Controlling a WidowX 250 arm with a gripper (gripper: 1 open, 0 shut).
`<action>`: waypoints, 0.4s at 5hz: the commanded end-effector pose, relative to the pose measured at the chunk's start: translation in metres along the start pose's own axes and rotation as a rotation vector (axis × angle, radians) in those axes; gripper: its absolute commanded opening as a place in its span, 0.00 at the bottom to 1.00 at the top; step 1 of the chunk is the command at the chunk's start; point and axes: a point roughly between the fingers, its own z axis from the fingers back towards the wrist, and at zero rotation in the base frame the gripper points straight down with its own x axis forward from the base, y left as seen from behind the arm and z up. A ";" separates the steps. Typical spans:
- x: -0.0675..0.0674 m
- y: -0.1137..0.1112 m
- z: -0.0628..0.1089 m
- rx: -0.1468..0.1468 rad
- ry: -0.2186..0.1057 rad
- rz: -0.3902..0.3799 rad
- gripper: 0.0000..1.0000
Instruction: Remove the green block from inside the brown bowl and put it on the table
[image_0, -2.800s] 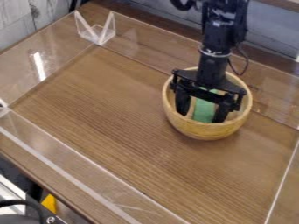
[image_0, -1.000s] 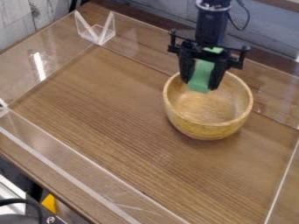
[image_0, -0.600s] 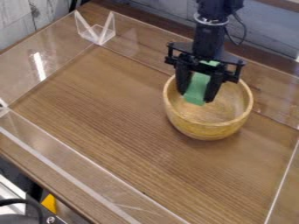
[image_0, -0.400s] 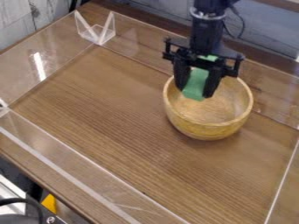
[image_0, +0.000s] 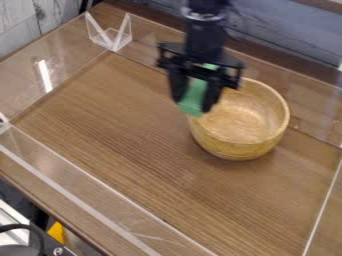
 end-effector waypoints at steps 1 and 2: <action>-0.011 0.050 0.004 0.010 -0.063 0.010 0.00; -0.026 0.063 -0.008 0.011 -0.072 0.004 0.00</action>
